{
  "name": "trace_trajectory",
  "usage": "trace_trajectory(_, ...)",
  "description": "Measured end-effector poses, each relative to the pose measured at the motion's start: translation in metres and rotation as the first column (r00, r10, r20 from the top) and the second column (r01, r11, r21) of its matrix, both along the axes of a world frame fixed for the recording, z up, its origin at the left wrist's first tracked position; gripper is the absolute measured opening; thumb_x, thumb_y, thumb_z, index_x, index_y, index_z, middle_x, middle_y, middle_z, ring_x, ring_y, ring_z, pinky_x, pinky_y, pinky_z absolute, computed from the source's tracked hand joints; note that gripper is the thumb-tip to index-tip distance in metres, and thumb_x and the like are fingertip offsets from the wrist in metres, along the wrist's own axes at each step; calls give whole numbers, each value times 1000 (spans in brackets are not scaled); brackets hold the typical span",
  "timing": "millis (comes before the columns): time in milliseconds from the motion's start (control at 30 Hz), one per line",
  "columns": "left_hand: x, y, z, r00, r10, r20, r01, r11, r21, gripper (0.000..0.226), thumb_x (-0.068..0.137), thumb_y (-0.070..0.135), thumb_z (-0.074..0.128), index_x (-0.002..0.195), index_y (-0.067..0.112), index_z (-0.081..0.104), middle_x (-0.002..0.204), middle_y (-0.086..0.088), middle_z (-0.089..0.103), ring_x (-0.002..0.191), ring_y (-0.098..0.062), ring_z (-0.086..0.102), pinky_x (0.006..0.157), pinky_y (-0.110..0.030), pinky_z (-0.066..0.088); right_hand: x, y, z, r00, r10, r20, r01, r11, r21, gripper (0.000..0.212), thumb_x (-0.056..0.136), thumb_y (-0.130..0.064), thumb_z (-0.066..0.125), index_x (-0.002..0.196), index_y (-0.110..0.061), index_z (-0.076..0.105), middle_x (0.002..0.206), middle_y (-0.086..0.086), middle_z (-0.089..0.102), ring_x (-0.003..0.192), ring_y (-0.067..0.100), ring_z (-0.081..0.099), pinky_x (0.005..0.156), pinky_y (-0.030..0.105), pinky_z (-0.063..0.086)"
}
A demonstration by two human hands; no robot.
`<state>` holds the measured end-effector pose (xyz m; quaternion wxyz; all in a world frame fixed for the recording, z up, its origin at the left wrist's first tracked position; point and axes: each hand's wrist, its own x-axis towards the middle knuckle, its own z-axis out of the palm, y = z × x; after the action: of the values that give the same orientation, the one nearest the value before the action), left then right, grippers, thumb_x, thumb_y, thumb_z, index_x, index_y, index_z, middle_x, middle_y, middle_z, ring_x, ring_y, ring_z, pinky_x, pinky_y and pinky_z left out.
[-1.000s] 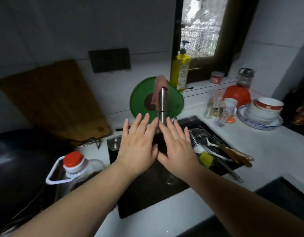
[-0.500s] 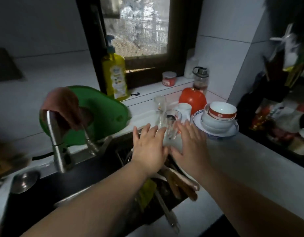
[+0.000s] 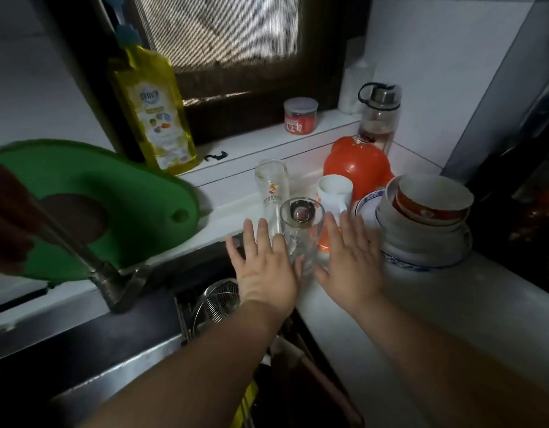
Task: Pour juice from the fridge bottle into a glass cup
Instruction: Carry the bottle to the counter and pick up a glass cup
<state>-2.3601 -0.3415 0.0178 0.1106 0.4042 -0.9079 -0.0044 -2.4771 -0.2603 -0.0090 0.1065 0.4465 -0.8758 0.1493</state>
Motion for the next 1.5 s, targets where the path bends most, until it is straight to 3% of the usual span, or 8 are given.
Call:
trace_trajectory(200,-17,-5,-19,991,38,-132,-28,997,73,34,98,37,40,119,15,54,156,-5,27,148,-30,-4,106,-55,-21,-4,-14,-24,1000,19,-24,-21,997,-78,111,66,-38,82,150,-3,18,144,20,48,141,41,30,114,58,14)
trace_trajectory(367,-27,-16,-24,997,45,-68,-41,997,62,29,95,32,46,114,13,57,131,-3,52,147,-31,7,105,-57,-18,-2,-19,-27,1000,29,-12,-31,990,-141,115,60,-32,86,149,2,22,143,23,47,140,40,30,113,56,12)
trace_trajectory(600,-4,-14,-23,959,-25,-281,14,999,-40,31,87,38,44,76,14,61,83,-3,67,119,-35,54,105,-55,12,-2,-7,-23,979,128,157,-78,953,-292,109,67,-38,82,151,-7,21,149,17,41,142,29,29,116,50,12)
trace_trajectory(867,99,0,17,896,-247,-369,186,963,-194,30,89,42,46,81,17,60,97,4,69,128,-30,42,108,-58,15,56,2,38,869,393,299,-207,839,-503,104,47,-61,73,139,-24,40,123,-15,56,117,6,47,104,42,38)
trace_trajectory(1033,193,10,35,906,-242,-347,152,951,-268,32,90,41,47,80,14,63,102,1,69,126,-35,47,108,-57,18,136,6,46,769,531,354,-281,780,-559,98,46,-59,81,131,-40,37,118,-40,52,119,9,56,107,56,36)
trace_trajectory(1200,301,31,34,917,-186,-354,72,948,-311,28,89,41,50,77,18,60,104,2,68,125,-29,45,103,-48,23,236,14,55,767,589,255,-405,752,-520,94,44,-54,85,125,-29,45,107,-18,65,109,6,57,107,14,22)
trace_trajectory(1333,392,57,23,933,-84,-350,-17,961,-277,26,88,41,51,86,17,62,111,0,66,122,-27,45,100,-44,25,333,26,52,767,604,219,-422,731,-536,95,41,-44,89,124,-17,51,105,-43,43,110,5,51,98,60,44)
trace_trajectory(1500,507,80,7,939,-12,-345,-92,954,-285,25,88,42,50,88,18,58,111,1,65,118,-23,47,97,-42,28,447,36,27,739,629,243,-448,728,-519,101,39,-40,96,125,-14,50,108,-28,52,105,12,60,96,64,43)
